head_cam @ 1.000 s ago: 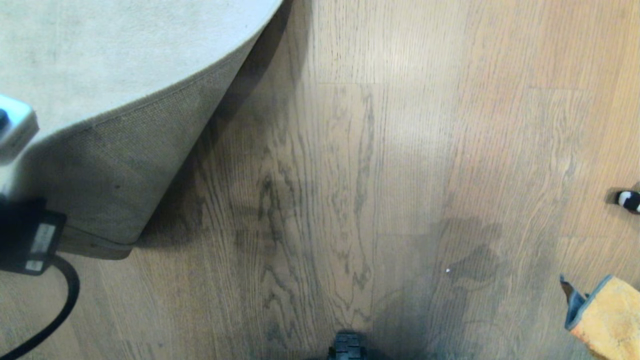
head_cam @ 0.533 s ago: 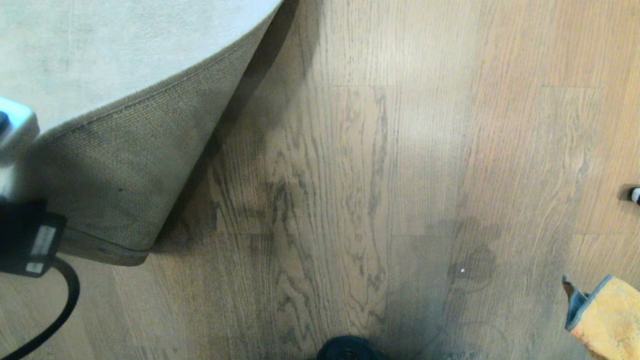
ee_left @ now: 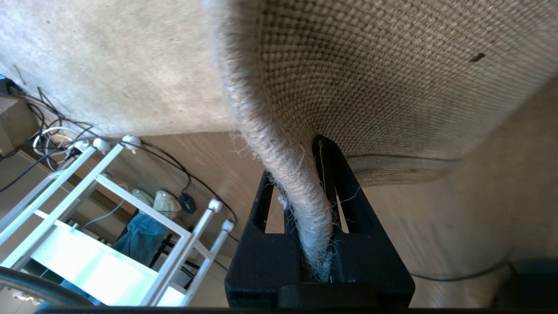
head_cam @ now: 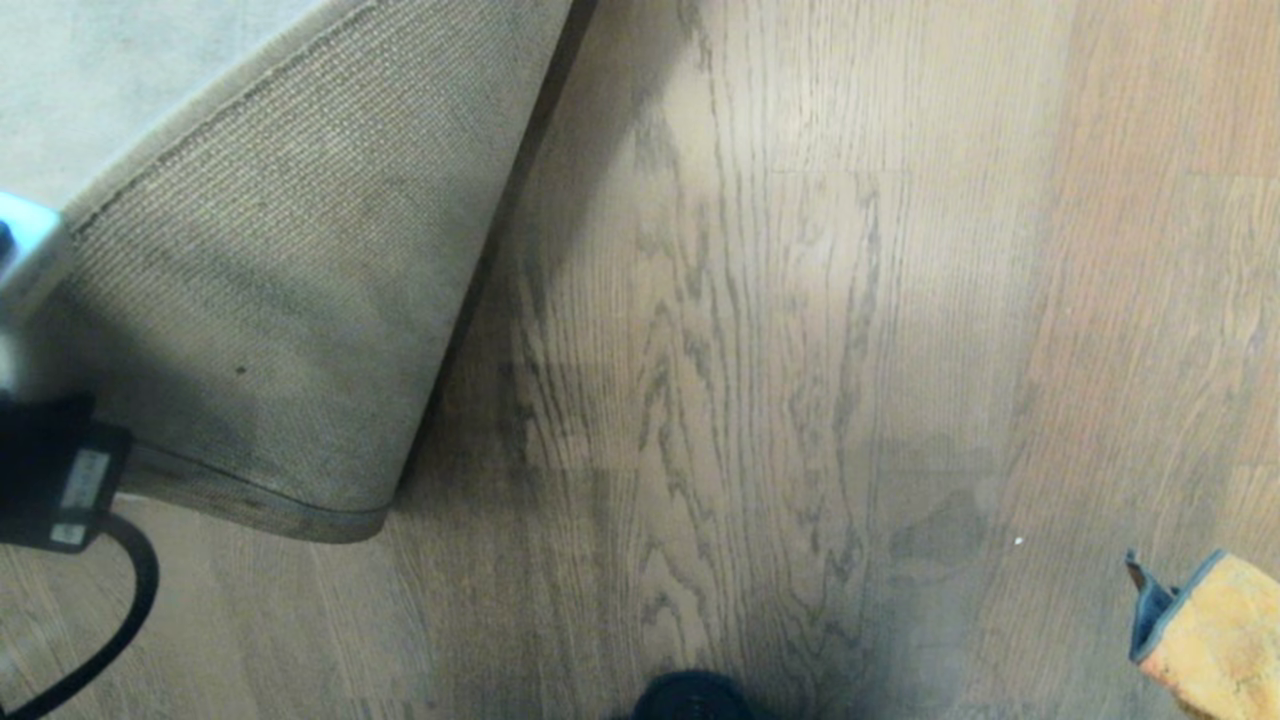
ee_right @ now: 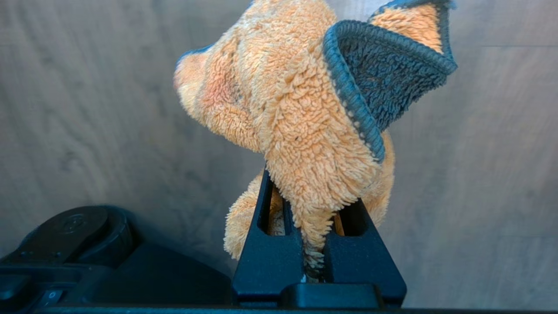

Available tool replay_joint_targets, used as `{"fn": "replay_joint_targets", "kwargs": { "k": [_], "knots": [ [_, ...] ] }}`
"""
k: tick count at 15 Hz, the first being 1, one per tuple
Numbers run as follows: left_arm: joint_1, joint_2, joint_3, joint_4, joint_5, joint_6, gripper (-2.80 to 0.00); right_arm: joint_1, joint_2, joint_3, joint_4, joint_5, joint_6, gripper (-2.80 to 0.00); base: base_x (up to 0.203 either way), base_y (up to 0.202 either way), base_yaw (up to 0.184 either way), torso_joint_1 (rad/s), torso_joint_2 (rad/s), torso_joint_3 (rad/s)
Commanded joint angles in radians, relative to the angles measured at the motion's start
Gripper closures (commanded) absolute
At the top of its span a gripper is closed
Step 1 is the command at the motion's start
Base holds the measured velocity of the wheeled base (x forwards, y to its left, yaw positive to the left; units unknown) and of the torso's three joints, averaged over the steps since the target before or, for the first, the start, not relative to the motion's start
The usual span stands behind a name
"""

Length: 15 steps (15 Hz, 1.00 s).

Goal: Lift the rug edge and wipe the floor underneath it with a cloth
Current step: Wipe the floor under the carpet with a rag

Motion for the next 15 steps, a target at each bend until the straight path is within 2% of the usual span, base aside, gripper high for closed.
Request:
{"fn": "replay_joint_targets", "kwargs": {
  "k": [1, 3, 7, 9, 12, 15],
  "knots": [
    [0.0, -0.001, 0.001, 0.005, 0.007, -0.001, 0.0, 0.0, 0.001, 0.0, 0.0, 0.001, 0.0, 0.0, 0.0, 0.189, -0.004, 0.002, 0.01, 0.0],
    [-0.002, 0.0, 0.003, 0.005, 0.007, -0.001, 0.0, 0.0, 0.001, 0.0, 0.0, 0.001, 0.0, 0.0, 0.0, 0.135, -0.002, 0.003, 0.0, 0.004],
    [-0.009, 0.0, 0.015, -0.001, -0.001, -0.002, 0.0, 0.0, 0.001, 0.0, 0.0, 0.001, 0.0, 0.0, 0.0, 0.0, 0.0, 0.0, 0.0, 0.0],
    [-0.018, 0.003, 0.027, -0.05, -0.053, -0.002, 0.0, 0.0, 0.001, 0.0, 0.0, 0.001, 0.0, 0.0, 0.0, 0.0, 0.0, 0.0, 0.0, 0.0],
    [-0.018, 0.014, 0.035, -0.112, -0.202, 0.0, 0.0, 0.0, 0.001, 0.0, 0.0, 0.001, 0.0, 0.0, 0.0, 0.0, 0.0, 0.0, 0.0, 0.0],
    [-0.018, 0.029, 0.041, -0.113, -0.215, 0.0, 0.0, 0.0, 0.001, 0.0, 0.0, 0.001, 0.0, 0.0, 0.0, 0.0, 0.0, 0.0, 0.0, 0.0]
  ]
}}
